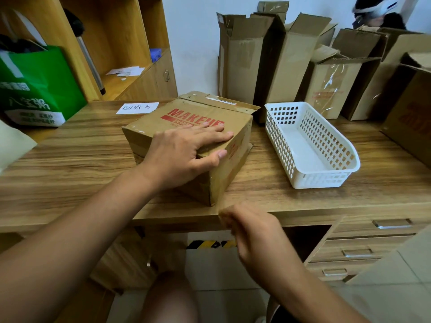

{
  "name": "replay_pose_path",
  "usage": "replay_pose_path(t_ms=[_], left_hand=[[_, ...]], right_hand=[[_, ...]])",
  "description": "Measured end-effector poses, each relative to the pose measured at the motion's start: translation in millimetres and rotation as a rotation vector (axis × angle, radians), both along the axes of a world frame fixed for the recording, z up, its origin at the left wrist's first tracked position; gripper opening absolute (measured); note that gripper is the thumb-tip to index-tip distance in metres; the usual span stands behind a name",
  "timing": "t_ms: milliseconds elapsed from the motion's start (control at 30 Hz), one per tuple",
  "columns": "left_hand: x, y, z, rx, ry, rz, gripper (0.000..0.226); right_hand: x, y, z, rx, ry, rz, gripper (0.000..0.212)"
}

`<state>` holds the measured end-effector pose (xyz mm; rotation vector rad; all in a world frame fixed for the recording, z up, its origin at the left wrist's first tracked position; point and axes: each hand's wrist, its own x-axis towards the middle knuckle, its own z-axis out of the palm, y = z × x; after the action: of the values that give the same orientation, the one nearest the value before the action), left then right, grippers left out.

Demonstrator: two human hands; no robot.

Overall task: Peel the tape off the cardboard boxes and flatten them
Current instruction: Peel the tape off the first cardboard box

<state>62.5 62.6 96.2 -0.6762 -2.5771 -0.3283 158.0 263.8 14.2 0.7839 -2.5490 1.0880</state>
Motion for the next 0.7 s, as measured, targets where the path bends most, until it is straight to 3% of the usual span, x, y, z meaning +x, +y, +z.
replay_pose_path(t_ms=[133,367,500,633,700], left_hand=[[-1,-1,0,-0.006,-0.008,-0.003,0.054],[-2,2,2,-0.016,-0.029,0.022,0.055],[-4,4,4,-0.038,-0.051,0.036,0.059],[-9,6,8,-0.088,-0.103,0.056,0.066],[-11,7,13,-0.133,-0.146,0.063,0.068]], right_hand=[[-2,15,5,-0.065,-0.01,-0.06,0.013],[-34,21,14,-0.318,-0.199,-0.235,0.014],[-45,13,12,-0.524,-0.325,-0.178,0.009],[-52,11,15,-0.614,-0.364,-0.167,0.015],[-55,14,15,-0.621,-0.38,-0.159,0.031]])
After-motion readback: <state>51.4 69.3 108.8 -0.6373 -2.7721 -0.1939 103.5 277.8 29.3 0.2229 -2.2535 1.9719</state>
